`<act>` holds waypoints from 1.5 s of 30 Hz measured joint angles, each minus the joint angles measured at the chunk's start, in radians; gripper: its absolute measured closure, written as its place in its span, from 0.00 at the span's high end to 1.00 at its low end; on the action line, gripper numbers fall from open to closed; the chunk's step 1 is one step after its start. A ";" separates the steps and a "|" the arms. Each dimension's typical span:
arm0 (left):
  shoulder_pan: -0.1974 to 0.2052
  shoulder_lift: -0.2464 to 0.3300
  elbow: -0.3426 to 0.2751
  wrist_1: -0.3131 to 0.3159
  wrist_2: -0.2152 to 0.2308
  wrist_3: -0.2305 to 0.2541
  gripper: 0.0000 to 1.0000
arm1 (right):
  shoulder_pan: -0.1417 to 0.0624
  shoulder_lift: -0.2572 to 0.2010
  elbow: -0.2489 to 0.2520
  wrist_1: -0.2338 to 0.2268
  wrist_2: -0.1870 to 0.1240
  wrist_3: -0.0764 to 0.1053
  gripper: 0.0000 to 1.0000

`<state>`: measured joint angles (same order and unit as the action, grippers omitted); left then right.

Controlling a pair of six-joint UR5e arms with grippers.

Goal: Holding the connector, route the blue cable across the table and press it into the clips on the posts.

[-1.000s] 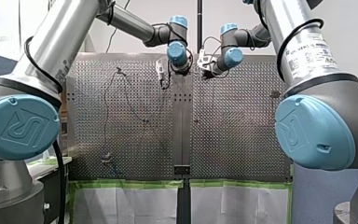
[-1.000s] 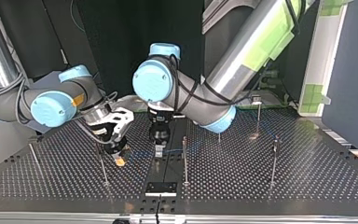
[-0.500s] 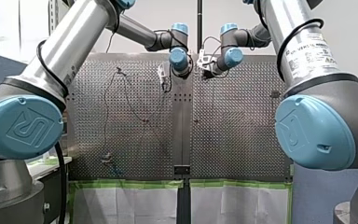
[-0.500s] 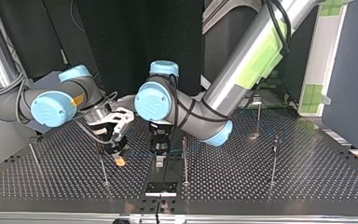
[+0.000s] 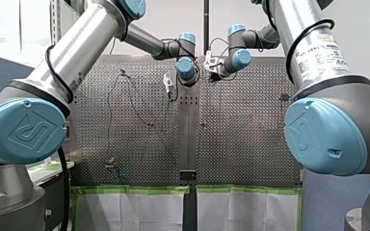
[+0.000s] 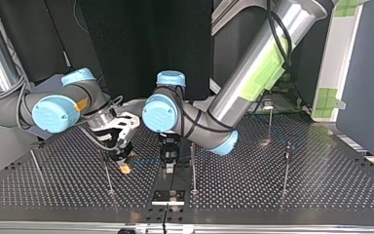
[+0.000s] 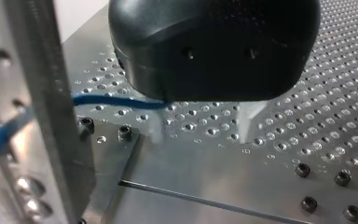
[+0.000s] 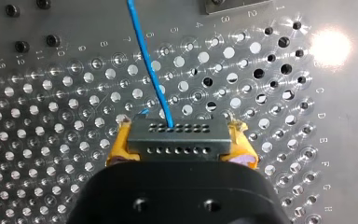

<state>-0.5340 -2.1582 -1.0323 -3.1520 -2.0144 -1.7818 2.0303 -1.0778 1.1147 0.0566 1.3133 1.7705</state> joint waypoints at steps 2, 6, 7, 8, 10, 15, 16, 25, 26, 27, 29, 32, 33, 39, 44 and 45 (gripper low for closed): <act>-0.001 0.000 0.000 0.001 -0.003 0.000 0.00 | 0.000 0.000 0.000 0.000 0.000 0.000 0.00; -0.003 0.000 0.000 0.001 -0.004 -0.001 0.00 | 0.000 0.000 0.000 0.000 0.000 0.000 0.00; -0.003 -0.001 0.000 0.001 -0.004 -0.001 0.00 | 0.000 0.000 0.000 0.000 0.000 0.000 0.00; -0.004 0.000 0.000 0.000 -0.004 -0.002 0.00 | 0.000 0.000 0.000 0.001 0.000 0.000 0.00; -0.005 0.000 0.000 0.000 -0.006 -0.002 0.00 | 0.000 0.000 0.000 0.001 0.000 0.000 0.00; -0.010 0.000 -0.002 -0.017 -0.027 -0.007 0.00 | 0.003 0.000 0.000 0.002 0.000 0.001 0.00; -0.012 0.001 -0.004 -0.023 -0.034 -0.008 0.00 | 0.003 0.000 0.001 0.003 0.000 0.001 0.00; -0.020 0.049 -0.069 -0.028 -0.074 -0.018 0.00 | 0.006 0.000 0.031 0.007 0.000 -0.001 0.00; -0.020 0.059 -0.079 -0.018 -0.072 -0.020 0.00 | 0.006 0.000 0.038 0.007 0.000 -0.001 0.00; -0.020 0.066 -0.087 -0.011 -0.071 -0.020 0.00 | 0.007 0.000 0.045 0.007 0.000 -0.002 0.00; -0.020 0.083 -0.106 0.007 -0.067 -0.021 0.00 | 0.007 -0.001 0.064 0.007 0.000 -0.005 0.00; -0.016 0.095 -0.133 0.033 -0.054 -0.025 0.00 | 0.007 -0.002 0.093 0.008 0.000 -0.017 0.00; -0.015 0.096 -0.141 0.042 -0.048 -0.027 0.00 | 0.007 -0.003 0.101 0.008 0.000 -0.021 0.00; -0.012 0.099 -0.192 0.093 -0.007 -0.038 0.00 | 0.006 -0.010 0.153 0.007 0.000 -0.048 0.00; -0.016 0.099 -0.235 0.136 0.003 -0.036 0.00 | 0.003 -0.015 0.195 0.006 0.000 -0.072 0.00; -0.017 0.099 -0.242 0.143 0.004 -0.035 0.00 | 0.002 -0.016 0.203 0.005 0.000 -0.077 0.00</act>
<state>-0.5506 -2.0593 -1.2744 -3.0086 -2.0105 -1.8172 2.0325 -1.0941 1.3172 0.0621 1.3134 1.6934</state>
